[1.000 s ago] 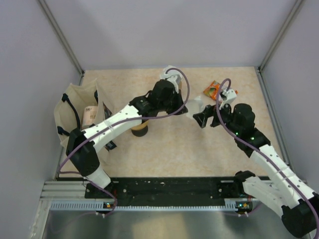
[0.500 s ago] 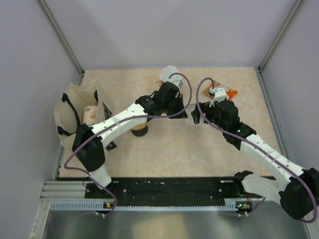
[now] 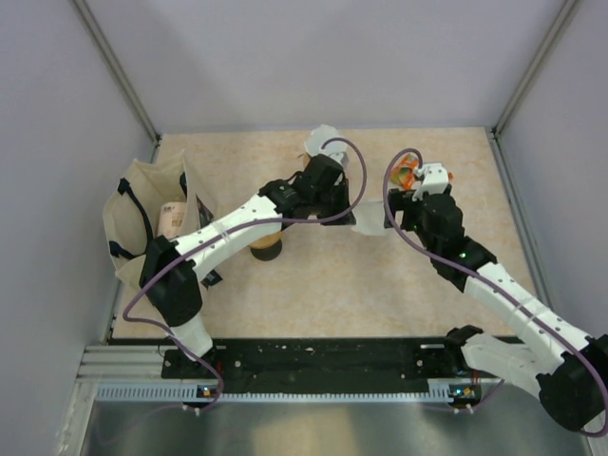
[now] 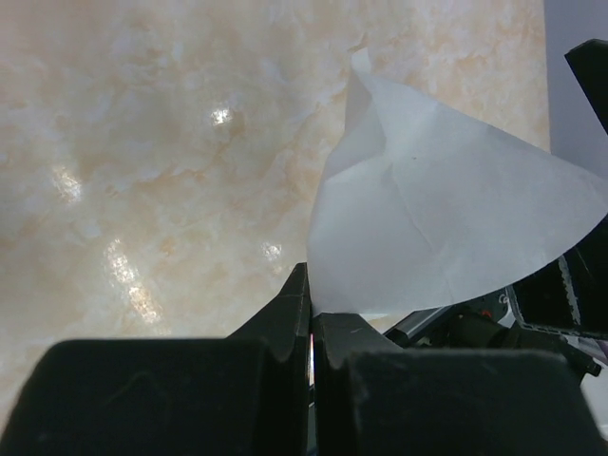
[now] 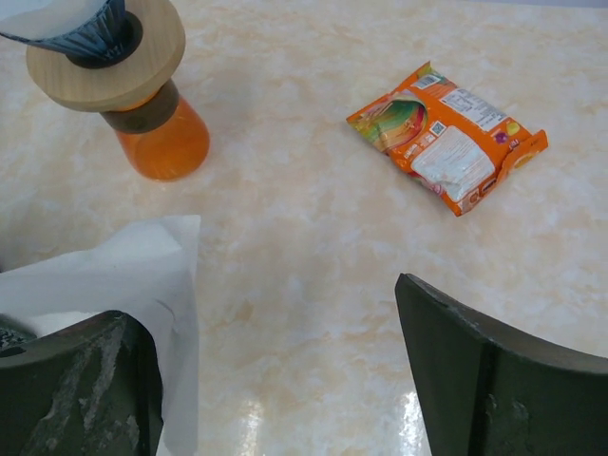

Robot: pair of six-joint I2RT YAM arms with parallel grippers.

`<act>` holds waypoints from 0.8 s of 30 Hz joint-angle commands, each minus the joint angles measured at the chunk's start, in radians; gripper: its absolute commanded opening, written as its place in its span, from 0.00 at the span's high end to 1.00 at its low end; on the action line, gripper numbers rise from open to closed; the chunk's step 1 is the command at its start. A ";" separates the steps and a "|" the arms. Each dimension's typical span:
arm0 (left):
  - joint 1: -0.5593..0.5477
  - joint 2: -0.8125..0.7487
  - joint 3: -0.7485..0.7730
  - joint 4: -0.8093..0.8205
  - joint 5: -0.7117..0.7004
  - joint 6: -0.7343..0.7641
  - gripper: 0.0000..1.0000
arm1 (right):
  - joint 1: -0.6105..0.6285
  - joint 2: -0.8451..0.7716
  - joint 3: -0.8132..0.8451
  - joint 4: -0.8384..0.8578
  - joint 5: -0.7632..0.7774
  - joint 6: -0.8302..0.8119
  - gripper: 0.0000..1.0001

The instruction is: Place the coffee filter in the dripper

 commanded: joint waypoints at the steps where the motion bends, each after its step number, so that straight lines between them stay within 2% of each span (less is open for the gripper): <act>1: 0.000 -0.003 0.040 0.003 0.007 0.024 1.00 | 0.009 0.006 0.025 -0.018 0.015 -0.040 0.17; 4: 0.000 -0.006 0.040 -0.010 -0.005 0.027 1.00 | 0.011 0.041 0.048 -0.051 0.003 -0.047 0.26; 6: 0.000 -0.011 0.034 -0.021 -0.025 0.027 1.00 | 0.009 0.056 0.062 -0.073 0.021 -0.046 0.27; 13: 0.013 -0.006 0.037 -0.032 -0.043 0.034 1.00 | 0.009 0.040 0.048 -0.114 -0.066 -0.070 0.25; 21: 0.021 -0.013 0.023 -0.069 0.006 0.087 1.00 | 0.009 -0.028 0.025 -0.122 -0.034 -0.124 0.25; 24: 0.018 -0.011 0.009 -0.067 0.027 0.090 1.00 | 0.009 -0.028 0.031 -0.118 -0.097 -0.124 0.25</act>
